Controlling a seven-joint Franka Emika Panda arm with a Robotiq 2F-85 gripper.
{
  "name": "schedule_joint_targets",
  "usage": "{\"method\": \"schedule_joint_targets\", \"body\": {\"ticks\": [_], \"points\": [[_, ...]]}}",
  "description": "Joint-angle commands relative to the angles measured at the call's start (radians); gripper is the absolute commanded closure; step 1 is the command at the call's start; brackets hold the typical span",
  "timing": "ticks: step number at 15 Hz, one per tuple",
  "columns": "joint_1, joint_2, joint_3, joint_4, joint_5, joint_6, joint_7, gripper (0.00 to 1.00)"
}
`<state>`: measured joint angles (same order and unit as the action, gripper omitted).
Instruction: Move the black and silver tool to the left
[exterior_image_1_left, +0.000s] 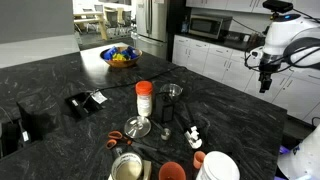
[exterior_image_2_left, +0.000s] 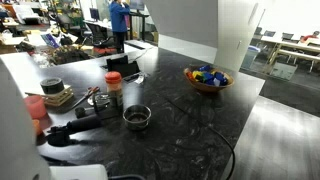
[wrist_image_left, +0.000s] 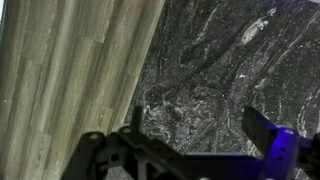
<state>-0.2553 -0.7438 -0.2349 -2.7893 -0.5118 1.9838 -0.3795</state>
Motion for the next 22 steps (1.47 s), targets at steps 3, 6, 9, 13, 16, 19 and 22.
{"method": "schedule_joint_targets", "body": {"ticks": [3, 6, 9, 13, 16, 19, 22], "points": [[0.031, -0.009, 0.002, 0.003, 0.008, -0.01, -0.007, 0.0], [0.089, -0.016, 0.017, 0.007, 0.038, -0.021, -0.027, 0.0], [0.106, -0.002, 0.019, 0.006, 0.035, -0.005, -0.003, 0.0], [0.111, -0.004, 0.018, 0.006, 0.035, -0.007, -0.006, 0.0], [0.11, -0.005, 0.019, 0.006, 0.043, -0.007, 0.006, 0.0], [0.148, -0.008, 0.044, 0.006, 0.112, 0.013, 0.057, 0.0], [0.202, 0.004, 0.104, 0.007, 0.206, 0.071, 0.172, 0.0]]}}
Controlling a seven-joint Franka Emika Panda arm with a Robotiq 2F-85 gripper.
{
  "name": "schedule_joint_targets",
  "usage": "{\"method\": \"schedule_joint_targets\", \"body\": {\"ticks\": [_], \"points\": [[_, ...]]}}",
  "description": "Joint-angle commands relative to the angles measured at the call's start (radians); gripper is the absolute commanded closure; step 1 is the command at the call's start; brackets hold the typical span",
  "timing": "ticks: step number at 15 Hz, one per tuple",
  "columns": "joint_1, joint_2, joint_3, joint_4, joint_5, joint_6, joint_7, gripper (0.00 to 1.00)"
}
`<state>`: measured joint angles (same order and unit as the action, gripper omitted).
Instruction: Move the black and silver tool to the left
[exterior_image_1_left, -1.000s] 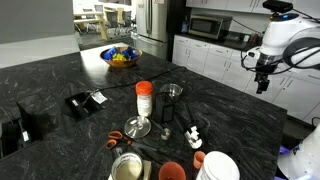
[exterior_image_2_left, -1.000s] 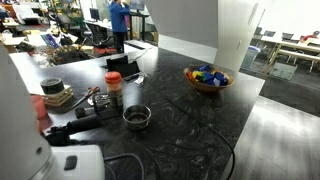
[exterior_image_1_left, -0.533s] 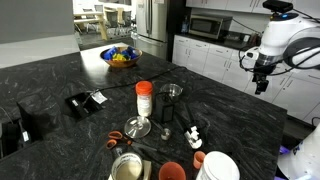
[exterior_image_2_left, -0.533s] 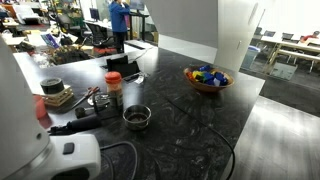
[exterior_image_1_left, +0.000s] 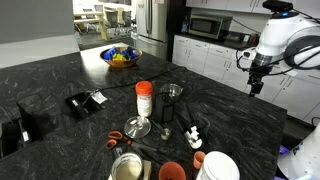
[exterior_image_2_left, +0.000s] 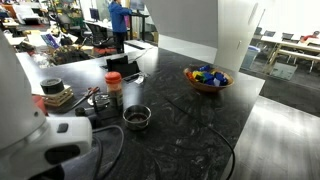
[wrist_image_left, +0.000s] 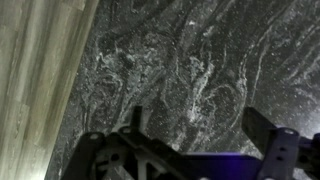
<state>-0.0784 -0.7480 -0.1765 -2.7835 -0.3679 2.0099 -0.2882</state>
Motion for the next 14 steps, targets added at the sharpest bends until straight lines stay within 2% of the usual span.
{"method": "schedule_joint_targets", "body": {"ticks": [1, 5, 8, 9, 14], "points": [[0.037, 0.013, 0.072, 0.002, 0.079, 0.069, 0.122, 0.0], [0.107, 0.038, 0.161, 0.005, 0.116, 0.183, 0.196, 0.0], [0.174, 0.079, 0.207, 0.025, 0.156, 0.207, 0.19, 0.0], [0.151, 0.046, 0.207, 0.006, 0.139, 0.194, 0.195, 0.0], [0.153, 0.049, 0.21, 0.007, 0.143, 0.193, 0.199, 0.0]]}}
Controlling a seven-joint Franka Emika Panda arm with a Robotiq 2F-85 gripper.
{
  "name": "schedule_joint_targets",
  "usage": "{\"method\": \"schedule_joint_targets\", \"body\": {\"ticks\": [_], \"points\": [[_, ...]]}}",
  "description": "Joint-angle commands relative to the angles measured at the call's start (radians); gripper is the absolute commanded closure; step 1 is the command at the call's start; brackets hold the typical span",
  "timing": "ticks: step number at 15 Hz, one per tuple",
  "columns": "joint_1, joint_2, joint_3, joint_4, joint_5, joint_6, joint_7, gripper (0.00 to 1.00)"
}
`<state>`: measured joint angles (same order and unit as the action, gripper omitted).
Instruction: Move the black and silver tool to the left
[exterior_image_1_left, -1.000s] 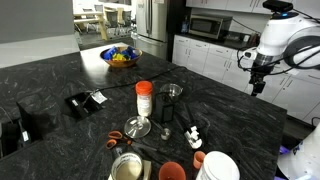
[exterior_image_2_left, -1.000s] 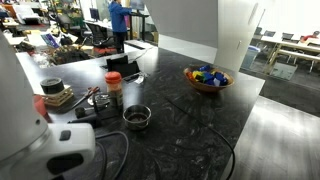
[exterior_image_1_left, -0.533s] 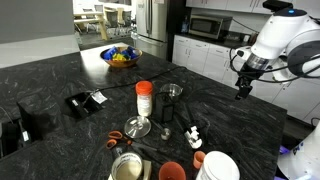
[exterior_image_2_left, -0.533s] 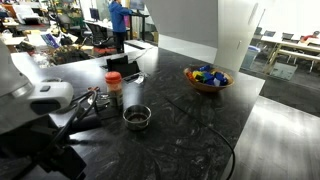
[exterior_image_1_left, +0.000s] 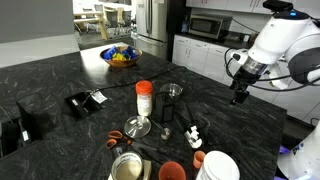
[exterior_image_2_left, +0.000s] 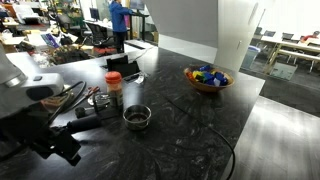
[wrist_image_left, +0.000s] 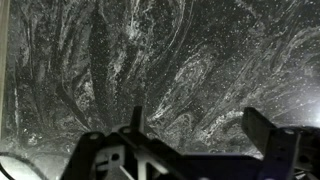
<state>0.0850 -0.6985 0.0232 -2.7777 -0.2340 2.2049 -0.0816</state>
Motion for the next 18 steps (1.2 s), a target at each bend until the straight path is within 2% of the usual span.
{"method": "schedule_joint_targets", "body": {"ticks": [1, 4, 8, 10, 18], "points": [[-0.01, -0.001, 0.011, 0.002, 0.009, -0.002, -0.007, 0.0], [-0.01, -0.001, 0.011, 0.002, 0.009, -0.002, -0.007, 0.0], [0.028, 0.058, 0.012, 0.027, 0.149, 0.024, 0.068, 0.0], [0.04, 0.1, 0.033, 0.045, 0.213, 0.065, 0.125, 0.0], [0.039, 0.293, 0.126, 0.15, 0.358, 0.257, 0.382, 0.0]]}}
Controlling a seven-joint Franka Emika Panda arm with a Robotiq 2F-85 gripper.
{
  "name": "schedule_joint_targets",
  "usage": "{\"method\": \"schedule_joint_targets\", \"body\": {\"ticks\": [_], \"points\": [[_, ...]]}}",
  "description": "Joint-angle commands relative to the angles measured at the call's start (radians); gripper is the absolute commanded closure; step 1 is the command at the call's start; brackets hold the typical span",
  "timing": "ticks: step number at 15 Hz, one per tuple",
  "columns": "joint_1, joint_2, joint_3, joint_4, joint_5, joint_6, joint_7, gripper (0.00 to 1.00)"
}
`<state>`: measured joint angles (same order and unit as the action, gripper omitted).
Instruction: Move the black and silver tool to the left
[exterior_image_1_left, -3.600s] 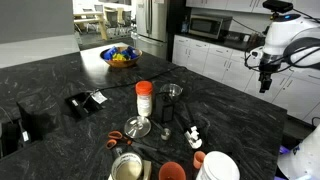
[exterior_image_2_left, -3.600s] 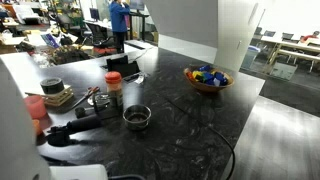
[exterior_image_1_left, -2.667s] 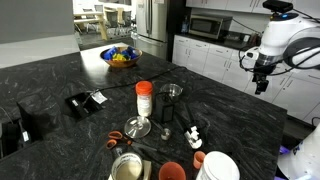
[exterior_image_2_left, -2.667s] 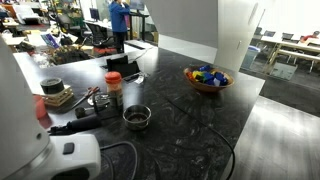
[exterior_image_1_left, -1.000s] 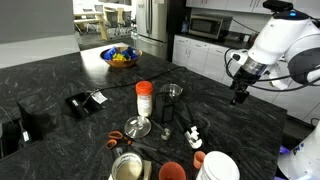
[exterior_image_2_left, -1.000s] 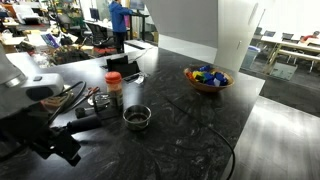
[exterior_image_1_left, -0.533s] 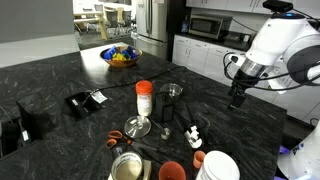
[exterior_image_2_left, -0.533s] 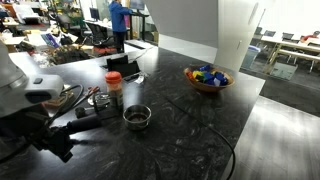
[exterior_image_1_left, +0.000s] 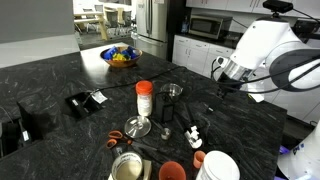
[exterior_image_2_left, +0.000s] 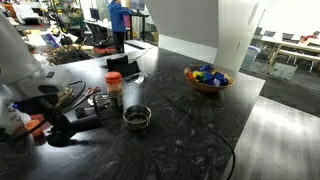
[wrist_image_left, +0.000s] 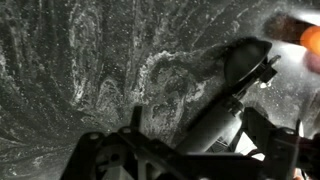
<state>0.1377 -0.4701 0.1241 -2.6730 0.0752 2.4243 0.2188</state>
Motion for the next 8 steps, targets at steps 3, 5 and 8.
{"method": "schedule_joint_targets", "body": {"ticks": [3, 5, 8], "points": [[-0.012, 0.064, 0.029, 0.041, 0.05, 0.037, 0.101, 0.0], [-0.014, 0.086, 0.034, 0.053, 0.06, 0.042, 0.139, 0.0], [-0.015, 0.087, 0.034, 0.055, 0.061, 0.042, 0.149, 0.0]]}}
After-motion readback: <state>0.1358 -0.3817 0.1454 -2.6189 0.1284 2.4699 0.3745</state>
